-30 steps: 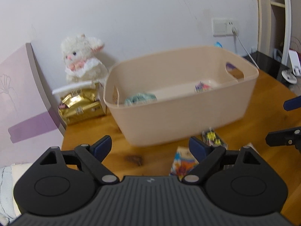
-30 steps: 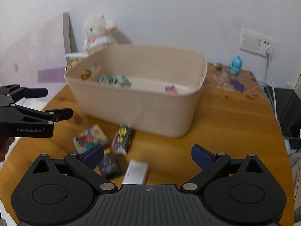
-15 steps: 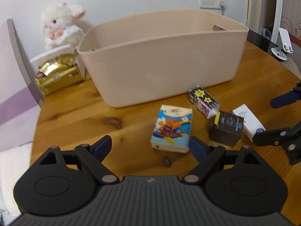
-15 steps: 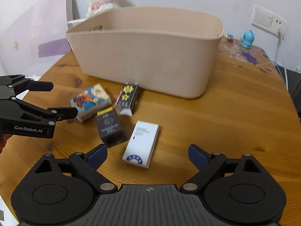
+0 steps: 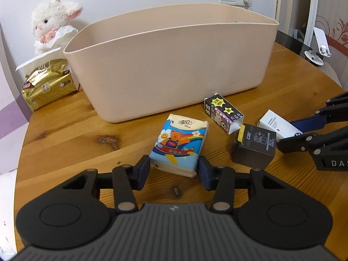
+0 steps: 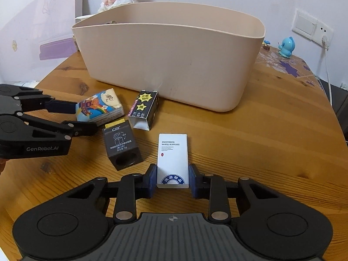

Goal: Organize objects
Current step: 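Grasp the blue cartoon tissue pack with the left tool while the right tool grasps the white box, then carry both items over the basket and release them inside, then grasp the black cube box with the left tool while the right tool grasps the star-printed box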

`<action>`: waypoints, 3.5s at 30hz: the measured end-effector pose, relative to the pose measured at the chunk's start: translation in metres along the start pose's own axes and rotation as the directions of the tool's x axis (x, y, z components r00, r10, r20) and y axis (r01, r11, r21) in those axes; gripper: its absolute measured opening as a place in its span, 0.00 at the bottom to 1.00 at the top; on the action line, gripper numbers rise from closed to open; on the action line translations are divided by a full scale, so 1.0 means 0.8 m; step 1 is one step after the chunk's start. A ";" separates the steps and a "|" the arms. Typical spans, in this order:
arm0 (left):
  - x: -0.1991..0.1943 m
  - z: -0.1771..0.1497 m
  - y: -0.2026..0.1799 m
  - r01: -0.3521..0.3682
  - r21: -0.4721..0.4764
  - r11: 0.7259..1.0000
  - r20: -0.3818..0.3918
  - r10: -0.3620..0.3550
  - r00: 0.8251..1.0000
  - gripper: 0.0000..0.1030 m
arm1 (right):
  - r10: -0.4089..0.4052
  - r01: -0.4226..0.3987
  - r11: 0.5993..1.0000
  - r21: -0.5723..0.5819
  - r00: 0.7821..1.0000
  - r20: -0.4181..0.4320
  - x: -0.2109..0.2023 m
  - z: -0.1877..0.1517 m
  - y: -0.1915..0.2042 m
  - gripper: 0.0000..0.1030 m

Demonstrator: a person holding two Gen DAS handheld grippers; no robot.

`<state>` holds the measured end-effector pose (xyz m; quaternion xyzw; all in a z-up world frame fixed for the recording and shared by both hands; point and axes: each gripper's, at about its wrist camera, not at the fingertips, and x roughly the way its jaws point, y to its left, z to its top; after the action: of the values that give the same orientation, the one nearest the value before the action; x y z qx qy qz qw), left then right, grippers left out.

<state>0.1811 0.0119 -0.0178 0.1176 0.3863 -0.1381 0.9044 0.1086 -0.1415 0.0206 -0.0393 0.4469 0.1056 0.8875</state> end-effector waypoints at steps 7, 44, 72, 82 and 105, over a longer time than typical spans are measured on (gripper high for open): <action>-0.008 -0.001 0.001 0.008 -0.015 1.000 0.016 -0.008 1.000 0.46 | 0.007 -0.007 1.000 -0.004 1.000 0.003 -0.005 -0.004 0.000 0.27; -0.064 0.156 0.030 -0.165 -0.058 0.985 0.242 0.174 0.954 0.45 | -0.006 -0.023 0.997 0.071 0.927 0.376 -0.108 0.161 -0.057 0.27; -0.003 0.169 0.039 -0.195 -0.162 0.967 0.045 0.204 0.978 0.67 | -0.038 0.024 0.998 0.062 0.971 0.235 -0.022 0.175 -0.046 0.61; -0.067 0.137 0.032 -0.214 -0.153 0.965 0.113 0.233 0.966 0.77 | -0.032 0.029 0.999 0.018 0.962 0.272 -0.077 0.131 -0.039 0.77; -0.035 0.058 -0.066 -0.094 -0.195 0.976 0.009 0.097 0.995 0.78 | -0.101 0.087 0.988 0.129 0.989 0.109 -0.044 0.008 -0.072 0.78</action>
<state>0.1751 -0.0480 0.0285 0.0461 0.3837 -0.0573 0.9205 0.1059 -0.2021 0.0508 0.0011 0.3985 0.0378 0.9164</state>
